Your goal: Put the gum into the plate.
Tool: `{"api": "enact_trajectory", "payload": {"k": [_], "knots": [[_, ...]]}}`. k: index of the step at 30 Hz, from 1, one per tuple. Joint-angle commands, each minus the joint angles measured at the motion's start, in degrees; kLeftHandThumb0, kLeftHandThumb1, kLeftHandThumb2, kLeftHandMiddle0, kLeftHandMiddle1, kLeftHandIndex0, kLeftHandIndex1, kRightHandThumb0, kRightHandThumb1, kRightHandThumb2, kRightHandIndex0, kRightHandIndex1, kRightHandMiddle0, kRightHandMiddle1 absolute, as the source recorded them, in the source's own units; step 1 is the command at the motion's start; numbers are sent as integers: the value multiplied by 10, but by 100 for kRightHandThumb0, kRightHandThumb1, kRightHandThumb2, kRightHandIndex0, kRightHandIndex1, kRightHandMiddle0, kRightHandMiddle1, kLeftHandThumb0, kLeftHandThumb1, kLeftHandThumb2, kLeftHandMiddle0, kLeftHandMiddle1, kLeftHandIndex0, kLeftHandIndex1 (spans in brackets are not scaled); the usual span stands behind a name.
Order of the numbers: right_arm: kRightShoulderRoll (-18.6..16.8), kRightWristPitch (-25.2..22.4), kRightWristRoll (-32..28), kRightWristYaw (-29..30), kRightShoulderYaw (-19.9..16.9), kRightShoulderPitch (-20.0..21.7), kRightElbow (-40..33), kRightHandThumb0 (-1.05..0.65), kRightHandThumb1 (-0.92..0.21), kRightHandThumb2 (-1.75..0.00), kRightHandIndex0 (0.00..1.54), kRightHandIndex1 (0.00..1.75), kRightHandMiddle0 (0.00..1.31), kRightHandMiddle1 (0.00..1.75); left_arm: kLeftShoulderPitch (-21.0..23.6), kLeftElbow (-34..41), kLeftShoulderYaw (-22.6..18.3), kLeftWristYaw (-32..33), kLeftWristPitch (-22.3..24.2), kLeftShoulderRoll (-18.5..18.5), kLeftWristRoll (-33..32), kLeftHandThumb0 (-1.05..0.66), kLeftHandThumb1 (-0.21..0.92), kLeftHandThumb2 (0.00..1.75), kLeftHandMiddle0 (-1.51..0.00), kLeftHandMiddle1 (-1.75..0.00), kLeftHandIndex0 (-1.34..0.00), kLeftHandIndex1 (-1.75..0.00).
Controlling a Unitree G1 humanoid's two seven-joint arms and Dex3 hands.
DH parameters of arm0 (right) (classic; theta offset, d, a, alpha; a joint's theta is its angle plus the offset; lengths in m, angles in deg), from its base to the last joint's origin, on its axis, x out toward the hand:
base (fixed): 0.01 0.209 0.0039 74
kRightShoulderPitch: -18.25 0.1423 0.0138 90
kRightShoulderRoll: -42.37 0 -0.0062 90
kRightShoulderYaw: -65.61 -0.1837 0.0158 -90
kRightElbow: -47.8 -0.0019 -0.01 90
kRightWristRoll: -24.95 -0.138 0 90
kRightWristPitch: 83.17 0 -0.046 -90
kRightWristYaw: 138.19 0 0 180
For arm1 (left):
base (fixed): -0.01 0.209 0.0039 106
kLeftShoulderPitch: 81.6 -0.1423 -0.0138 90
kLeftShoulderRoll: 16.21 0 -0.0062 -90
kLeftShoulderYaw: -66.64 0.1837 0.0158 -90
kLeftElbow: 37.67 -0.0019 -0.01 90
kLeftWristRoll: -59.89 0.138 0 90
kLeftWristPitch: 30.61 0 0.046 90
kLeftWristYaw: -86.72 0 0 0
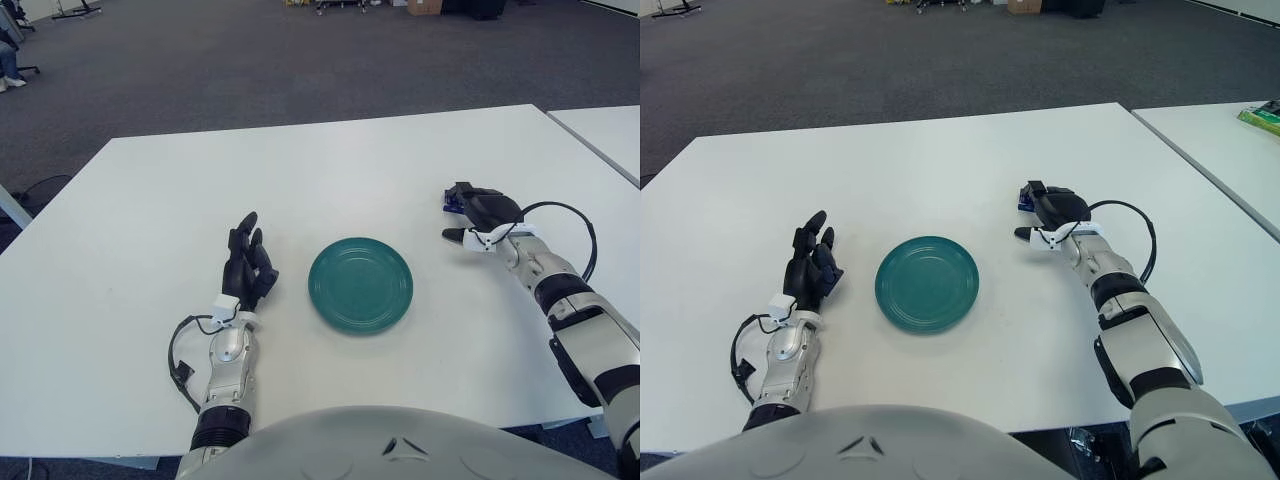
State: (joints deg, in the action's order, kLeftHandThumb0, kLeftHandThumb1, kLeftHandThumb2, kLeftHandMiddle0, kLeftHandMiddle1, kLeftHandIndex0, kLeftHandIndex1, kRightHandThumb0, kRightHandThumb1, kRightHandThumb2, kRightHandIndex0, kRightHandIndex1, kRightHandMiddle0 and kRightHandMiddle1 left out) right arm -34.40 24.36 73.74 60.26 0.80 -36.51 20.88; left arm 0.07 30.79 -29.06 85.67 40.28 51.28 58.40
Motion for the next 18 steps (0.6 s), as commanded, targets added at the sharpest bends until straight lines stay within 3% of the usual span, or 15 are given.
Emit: {"api": "enact_trajectory", "payload": {"k": [1,18], "knots": [[-21,-4,1,-13,24,16,43,-71,-92,-56,48,3,0,94,-69,-148,-5,15,24,-8,0,-80,92,88,-31,-1,0,-70],[-12,14,-22,-2,17,40,32,-70,-92,-56,49,2,0,95,-68,-148,-8,13,20,-10,-9,-78,92,87,-31,-1,0,-73]]}}
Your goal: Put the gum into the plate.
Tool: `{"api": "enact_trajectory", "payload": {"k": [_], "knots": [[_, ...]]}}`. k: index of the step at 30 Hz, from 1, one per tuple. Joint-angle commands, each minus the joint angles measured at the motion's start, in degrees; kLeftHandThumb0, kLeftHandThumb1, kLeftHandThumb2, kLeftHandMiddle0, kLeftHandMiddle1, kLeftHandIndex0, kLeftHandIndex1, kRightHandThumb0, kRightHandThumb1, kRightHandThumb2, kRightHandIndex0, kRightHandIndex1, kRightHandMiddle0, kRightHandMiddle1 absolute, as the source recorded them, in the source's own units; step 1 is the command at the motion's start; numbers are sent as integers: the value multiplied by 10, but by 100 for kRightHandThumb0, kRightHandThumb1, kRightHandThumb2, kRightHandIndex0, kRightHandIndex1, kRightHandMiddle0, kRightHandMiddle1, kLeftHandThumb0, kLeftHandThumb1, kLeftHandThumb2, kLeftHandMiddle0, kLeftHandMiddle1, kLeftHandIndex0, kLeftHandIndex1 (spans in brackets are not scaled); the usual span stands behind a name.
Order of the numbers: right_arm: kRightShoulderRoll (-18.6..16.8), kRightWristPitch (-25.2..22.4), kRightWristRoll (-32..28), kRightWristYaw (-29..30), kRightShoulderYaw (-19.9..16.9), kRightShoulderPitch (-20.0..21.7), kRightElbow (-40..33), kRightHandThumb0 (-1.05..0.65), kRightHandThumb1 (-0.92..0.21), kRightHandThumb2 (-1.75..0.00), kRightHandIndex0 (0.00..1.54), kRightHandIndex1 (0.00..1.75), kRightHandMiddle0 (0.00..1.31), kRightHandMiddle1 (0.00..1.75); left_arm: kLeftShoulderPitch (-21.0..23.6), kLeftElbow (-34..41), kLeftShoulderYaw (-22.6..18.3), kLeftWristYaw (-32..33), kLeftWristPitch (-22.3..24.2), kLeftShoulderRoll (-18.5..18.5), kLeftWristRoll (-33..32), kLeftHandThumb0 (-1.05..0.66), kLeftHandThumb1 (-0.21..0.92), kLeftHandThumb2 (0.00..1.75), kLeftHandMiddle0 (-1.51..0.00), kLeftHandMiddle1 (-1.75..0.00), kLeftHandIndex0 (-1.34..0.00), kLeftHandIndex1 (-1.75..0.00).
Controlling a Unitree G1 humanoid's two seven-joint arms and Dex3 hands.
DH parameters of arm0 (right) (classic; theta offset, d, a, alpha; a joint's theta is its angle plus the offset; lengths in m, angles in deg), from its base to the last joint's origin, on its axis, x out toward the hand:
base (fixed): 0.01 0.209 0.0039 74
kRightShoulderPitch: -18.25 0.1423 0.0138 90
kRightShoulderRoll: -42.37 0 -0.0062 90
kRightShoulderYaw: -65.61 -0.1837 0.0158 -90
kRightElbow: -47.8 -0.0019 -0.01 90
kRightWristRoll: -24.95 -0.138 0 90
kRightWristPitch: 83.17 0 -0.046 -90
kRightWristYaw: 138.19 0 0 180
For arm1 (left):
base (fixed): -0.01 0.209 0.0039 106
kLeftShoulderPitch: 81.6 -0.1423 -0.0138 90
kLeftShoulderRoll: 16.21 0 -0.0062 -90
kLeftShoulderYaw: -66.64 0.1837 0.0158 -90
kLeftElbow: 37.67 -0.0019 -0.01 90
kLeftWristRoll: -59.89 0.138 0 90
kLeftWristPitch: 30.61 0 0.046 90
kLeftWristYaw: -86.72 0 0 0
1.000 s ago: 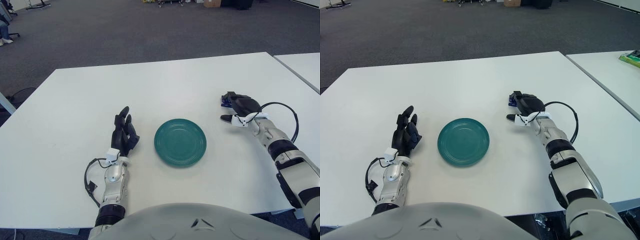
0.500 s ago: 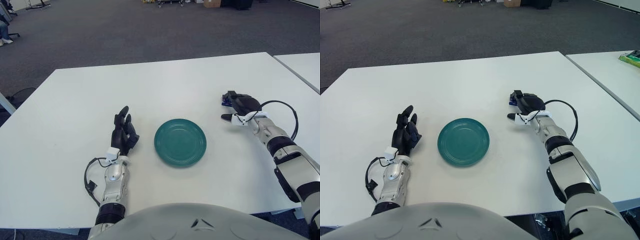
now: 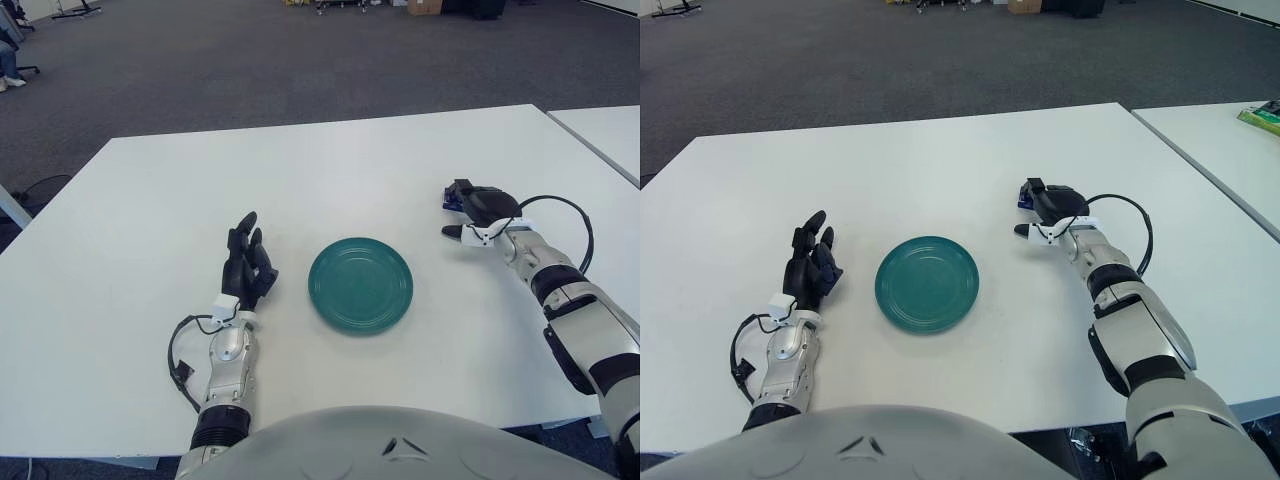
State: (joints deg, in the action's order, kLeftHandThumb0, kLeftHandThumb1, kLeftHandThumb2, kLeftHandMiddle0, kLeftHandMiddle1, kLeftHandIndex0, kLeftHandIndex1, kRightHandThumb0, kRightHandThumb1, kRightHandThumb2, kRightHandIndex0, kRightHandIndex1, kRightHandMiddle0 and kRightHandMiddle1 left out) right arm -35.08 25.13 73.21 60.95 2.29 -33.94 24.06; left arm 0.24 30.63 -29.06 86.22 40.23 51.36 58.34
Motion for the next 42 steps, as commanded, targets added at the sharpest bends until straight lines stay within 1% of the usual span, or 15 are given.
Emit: {"api": "enact_trajectory", "payload": {"k": [1,6,9,12,21,30,37,42], "knots": [[-5,6,-18,-6,1,14,0,-70,-92,-57,49,2,0,95,-70,-147,-9,7,19,-11,-9,-78,92,87,-32,-1,0,-74],[0,5,-29,8,-13,13,-11,-71,-92,-59,48,1,0,93,-67,-150,-9,4,17,-11,-11,-78,92,86,-32,-1,0,-74],[-1,1,-36,22,-22,13,-13,-71,-92,-57,50,2,0,93,-67,-149,-9,4,20,-11,-10,-78,92,86,-32,-1,0,-73],[-3,-3,-38,30,-23,17,-10,-70,-92,-54,52,3,0,94,-65,-152,-9,4,22,-11,-10,-78,92,86,-31,-1,0,-72],[-6,-16,-37,41,-17,31,4,-69,-92,-51,54,3,1,97,-66,-150,-7,3,21,-12,-9,-78,92,87,-30,0,0,-70],[-8,-27,-32,42,-11,39,13,-69,-92,-51,54,3,0,96,-66,-149,-10,1,14,-15,-12,-78,92,85,-31,-1,0,-70],[-12,-36,-29,31,-4,48,27,-67,-92,-51,53,2,0,96,-69,-146,-14,-2,9,-16,-16,-78,92,84,-32,-1,0,-72],[-20,-48,-31,17,0,59,44,-67,-92,-52,52,1,0,94,-70,-146,-16,-2,5,-16,-17,-78,92,85,-34,-2,0,-78]]}}
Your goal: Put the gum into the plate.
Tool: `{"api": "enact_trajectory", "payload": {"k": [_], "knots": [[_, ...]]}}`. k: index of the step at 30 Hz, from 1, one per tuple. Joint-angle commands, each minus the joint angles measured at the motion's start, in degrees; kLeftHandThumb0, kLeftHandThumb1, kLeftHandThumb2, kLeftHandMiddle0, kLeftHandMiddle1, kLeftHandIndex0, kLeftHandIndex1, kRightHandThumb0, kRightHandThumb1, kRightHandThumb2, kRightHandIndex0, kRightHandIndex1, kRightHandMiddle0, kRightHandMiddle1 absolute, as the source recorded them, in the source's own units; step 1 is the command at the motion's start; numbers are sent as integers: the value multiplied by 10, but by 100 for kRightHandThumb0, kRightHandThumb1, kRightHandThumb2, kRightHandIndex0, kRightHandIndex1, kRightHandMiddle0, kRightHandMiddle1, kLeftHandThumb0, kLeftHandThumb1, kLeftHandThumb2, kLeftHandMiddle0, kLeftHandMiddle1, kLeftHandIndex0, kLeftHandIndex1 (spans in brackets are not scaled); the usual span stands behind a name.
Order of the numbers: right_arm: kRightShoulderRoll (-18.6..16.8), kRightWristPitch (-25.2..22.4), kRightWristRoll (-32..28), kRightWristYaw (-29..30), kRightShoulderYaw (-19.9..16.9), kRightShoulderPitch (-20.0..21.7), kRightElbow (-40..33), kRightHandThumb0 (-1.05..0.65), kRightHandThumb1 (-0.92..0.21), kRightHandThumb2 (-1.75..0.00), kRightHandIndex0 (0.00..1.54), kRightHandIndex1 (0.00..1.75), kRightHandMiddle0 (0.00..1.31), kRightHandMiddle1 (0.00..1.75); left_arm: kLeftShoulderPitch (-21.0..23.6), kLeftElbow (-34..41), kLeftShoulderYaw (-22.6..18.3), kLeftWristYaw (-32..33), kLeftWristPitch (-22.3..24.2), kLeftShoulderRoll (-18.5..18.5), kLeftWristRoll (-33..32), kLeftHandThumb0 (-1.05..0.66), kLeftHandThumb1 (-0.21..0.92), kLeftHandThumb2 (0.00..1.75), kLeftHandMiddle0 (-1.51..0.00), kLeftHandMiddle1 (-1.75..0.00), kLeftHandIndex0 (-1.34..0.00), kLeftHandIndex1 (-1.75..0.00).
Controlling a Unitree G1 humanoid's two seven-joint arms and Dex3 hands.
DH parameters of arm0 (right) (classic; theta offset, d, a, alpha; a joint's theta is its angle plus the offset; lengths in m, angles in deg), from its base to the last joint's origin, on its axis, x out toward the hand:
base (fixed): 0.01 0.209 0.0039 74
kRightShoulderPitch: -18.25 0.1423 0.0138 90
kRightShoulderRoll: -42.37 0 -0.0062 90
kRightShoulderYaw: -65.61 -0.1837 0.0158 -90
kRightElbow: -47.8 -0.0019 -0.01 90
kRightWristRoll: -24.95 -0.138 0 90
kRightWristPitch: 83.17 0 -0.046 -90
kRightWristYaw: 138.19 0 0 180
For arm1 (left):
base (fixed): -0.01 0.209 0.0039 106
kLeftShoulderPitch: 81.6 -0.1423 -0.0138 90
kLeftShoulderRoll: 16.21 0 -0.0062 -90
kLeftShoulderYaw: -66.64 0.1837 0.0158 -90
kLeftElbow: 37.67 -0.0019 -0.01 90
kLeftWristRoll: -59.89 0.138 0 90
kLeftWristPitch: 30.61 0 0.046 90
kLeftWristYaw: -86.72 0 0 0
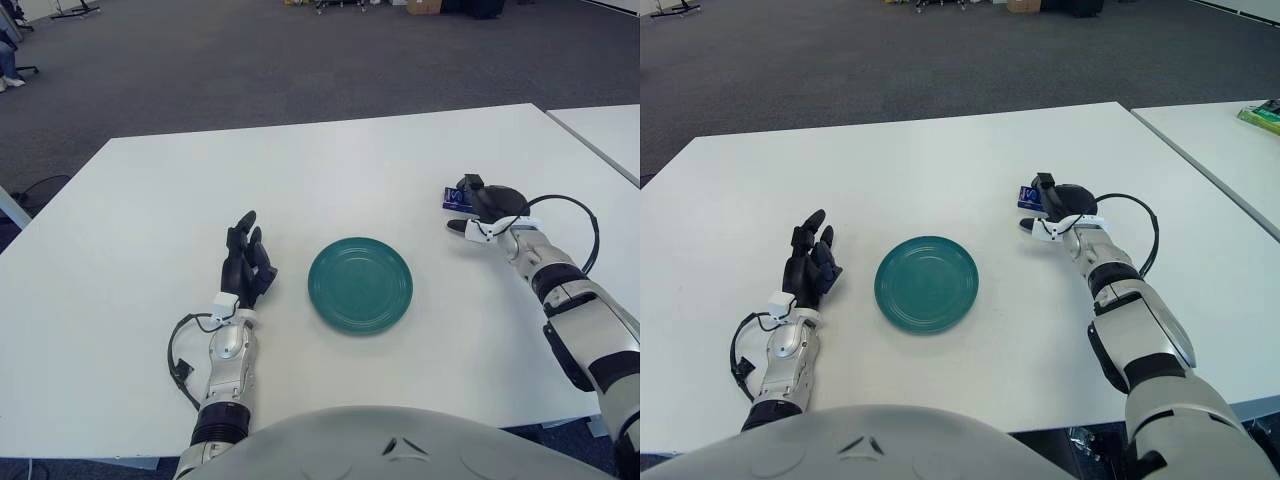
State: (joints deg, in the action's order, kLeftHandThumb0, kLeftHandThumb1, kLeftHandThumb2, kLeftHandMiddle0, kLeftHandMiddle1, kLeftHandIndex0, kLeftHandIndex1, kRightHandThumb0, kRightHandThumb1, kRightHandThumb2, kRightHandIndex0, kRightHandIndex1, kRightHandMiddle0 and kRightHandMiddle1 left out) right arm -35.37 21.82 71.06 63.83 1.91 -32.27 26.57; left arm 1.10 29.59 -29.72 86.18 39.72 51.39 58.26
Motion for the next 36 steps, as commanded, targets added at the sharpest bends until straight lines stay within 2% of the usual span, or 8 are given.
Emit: {"api": "enact_trajectory", "payload": {"k": [1,12,36], "knots": [[-18,-18,-9,-14,4,45,23,-67,-92,-52,52,1,0,93,-80,-135,-9,-2,9,-16,-17,-79,92,85,-34,-2,0,-78],[-27,-26,-7,-21,11,53,43,-66,-92,-54,50,0,0,87,-81,-139,-12,-7,5,-13,-19,-80,92,86,-34,-1,0,-81],[-44,-51,2,-23,37,71,68,-66,-92,-55,54,2,0,86,-83,-136,-15,-9,8,-9,-17,-81,92,87,-34,-1,0,-82]]}}
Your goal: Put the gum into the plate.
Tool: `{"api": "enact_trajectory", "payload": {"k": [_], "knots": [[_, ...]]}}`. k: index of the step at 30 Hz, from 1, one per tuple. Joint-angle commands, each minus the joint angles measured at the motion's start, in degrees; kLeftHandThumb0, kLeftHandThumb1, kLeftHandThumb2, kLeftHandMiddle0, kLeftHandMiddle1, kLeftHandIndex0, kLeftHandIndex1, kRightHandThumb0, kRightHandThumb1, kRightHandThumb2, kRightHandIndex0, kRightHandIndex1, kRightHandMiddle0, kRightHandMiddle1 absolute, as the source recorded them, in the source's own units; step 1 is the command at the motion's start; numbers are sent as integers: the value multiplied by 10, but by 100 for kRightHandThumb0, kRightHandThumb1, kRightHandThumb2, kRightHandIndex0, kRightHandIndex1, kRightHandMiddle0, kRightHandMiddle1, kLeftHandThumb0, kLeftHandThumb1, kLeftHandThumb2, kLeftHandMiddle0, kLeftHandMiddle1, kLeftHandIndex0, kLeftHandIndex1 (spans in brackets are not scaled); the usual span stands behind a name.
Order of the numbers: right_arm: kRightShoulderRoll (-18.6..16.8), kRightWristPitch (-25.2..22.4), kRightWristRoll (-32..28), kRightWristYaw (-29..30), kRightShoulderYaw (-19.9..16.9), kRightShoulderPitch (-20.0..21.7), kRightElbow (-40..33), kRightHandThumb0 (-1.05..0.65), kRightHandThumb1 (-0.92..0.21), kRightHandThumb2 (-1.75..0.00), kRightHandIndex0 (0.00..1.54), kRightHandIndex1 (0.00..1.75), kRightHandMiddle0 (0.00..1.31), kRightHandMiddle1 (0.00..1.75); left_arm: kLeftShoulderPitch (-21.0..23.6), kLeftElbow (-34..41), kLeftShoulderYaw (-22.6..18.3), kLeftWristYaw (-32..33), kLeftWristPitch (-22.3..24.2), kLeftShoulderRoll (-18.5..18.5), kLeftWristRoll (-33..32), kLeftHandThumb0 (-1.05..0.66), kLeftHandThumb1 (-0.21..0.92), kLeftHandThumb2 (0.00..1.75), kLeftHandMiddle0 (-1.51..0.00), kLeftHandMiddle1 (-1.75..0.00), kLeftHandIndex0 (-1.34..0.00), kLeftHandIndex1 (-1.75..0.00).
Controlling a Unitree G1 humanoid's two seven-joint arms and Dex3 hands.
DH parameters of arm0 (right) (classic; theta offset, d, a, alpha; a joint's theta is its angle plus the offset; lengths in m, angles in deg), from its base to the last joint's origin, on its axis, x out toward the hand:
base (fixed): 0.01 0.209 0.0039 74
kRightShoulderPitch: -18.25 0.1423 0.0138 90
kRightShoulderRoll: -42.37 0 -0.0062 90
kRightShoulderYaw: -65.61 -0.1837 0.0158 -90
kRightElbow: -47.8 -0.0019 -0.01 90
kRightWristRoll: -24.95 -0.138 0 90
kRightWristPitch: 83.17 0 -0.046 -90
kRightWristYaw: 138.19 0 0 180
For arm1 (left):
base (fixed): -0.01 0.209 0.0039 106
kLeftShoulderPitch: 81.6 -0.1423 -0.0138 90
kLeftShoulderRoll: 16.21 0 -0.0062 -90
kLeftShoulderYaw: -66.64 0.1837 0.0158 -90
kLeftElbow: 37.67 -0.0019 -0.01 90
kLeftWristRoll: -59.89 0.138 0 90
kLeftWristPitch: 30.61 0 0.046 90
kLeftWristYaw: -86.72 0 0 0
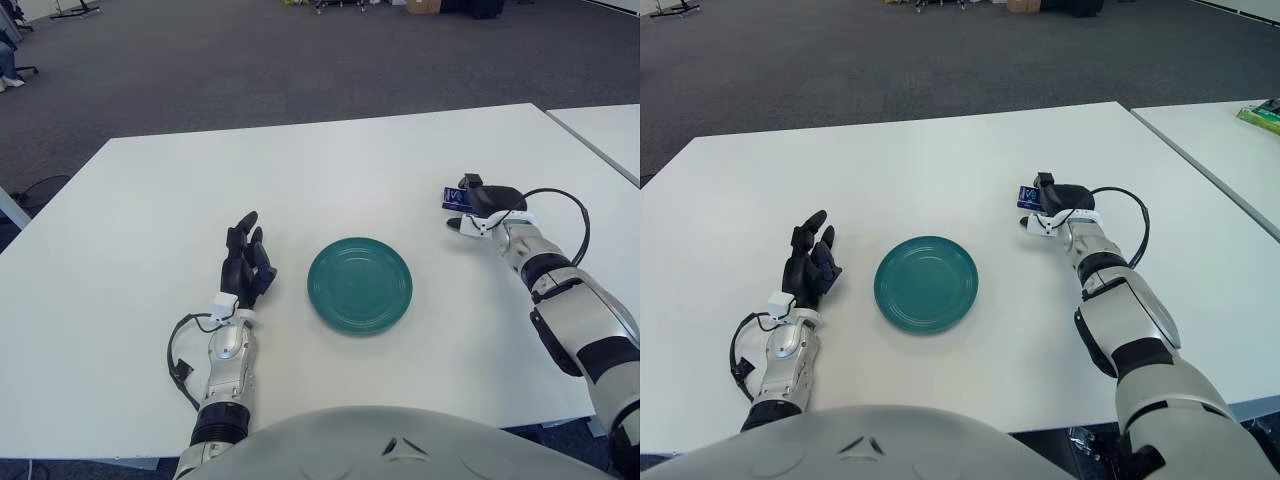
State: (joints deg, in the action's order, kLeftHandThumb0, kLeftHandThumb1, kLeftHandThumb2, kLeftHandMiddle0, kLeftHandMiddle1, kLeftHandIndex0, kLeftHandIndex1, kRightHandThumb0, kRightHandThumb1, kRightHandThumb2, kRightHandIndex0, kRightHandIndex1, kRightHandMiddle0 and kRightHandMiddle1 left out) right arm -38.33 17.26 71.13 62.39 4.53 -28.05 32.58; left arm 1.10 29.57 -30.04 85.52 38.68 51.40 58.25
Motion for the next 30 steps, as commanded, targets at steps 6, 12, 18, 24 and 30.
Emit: {"api": "enact_trajectory", "payload": {"k": [6,12,18,24,30], "knots": [[-26,-9,9,-14,25,24,11,-66,-92,-55,54,2,0,86,-85,-134,-11,-1,20,-10,-16,-80,92,87,-34,-1,0,-81],[-27,-2,16,-24,42,19,12,-65,-92,-52,56,3,0,88,-84,-133,-14,-1,17,-15,-21,-78,92,86,-36,-1,0,-84],[-24,5,25,-24,61,7,13,-66,-92,-53,59,3,1,91,-84,-135,-14,0,16,-18,-22,-77,92,86,-37,-1,0,-86],[-14,24,50,3,98,-25,18,-68,-92,-53,54,108,11,137,-84,-135,-12,2,18,-22,-21,-76,92,86,-38,-2,-1,-88],[-17,24,62,14,122,-57,26,-53,-87,-60,53,159,20,165,-87,-132,-7,6,18,-25,-15,-75,92,86,-40,-2,-1,-89]]}}
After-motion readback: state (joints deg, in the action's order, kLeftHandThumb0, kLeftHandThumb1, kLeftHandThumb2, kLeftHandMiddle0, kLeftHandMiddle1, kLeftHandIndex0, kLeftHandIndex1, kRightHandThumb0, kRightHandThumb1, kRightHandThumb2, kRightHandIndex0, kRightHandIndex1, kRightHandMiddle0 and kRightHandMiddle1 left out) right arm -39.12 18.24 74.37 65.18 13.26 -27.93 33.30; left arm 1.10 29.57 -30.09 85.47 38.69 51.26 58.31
